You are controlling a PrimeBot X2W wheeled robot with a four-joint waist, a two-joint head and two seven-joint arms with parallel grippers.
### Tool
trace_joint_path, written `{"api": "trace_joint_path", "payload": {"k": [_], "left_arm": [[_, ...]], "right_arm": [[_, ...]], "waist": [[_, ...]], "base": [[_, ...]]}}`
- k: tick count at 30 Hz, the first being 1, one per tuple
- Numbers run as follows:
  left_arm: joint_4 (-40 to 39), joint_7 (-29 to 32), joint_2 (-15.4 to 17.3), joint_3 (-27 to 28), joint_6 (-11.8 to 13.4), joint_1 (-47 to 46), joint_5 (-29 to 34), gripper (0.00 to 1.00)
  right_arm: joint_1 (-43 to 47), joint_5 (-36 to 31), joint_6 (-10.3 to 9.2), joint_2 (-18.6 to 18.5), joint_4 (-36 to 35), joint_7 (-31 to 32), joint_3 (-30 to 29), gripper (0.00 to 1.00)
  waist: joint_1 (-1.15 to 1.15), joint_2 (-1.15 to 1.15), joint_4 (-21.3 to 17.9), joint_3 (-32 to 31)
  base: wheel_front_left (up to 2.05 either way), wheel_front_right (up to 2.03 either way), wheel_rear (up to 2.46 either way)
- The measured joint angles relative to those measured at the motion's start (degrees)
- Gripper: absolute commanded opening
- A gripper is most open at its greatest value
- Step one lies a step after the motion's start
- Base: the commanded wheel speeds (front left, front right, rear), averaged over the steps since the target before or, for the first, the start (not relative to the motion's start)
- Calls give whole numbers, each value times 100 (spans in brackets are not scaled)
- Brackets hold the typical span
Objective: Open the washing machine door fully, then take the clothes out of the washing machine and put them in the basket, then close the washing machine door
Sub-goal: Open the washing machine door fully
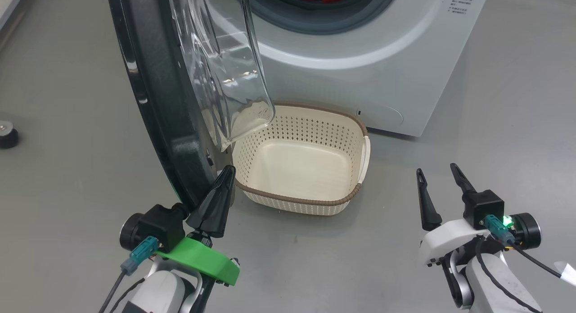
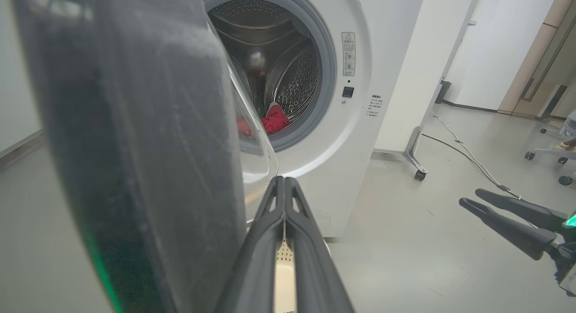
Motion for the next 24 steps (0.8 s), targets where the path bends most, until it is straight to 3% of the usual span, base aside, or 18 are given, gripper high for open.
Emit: {"api": "trace_joint_path", "payload": {"k": [12, 18, 24], "left_arm": [[441, 0, -174, 361, 13, -30, -107, 0], [576, 1, -92, 1322, 400, -30, -246, 0], [769, 1, 152, 1795, 531, -31, -260, 0]], "right_arm": [[0, 1, 47, 15, 92, 0, -113, 100], [-2, 0, 119, 65, 145, 0, -67, 100], [-2, 0, 145, 70, 189, 0, -70, 100]], "waist": [[0, 0, 358, 4], [0, 0, 492, -58], [0, 0, 481, -58]], "base": [[0, 0, 0], [0, 0, 0], [0, 0, 0]]}}
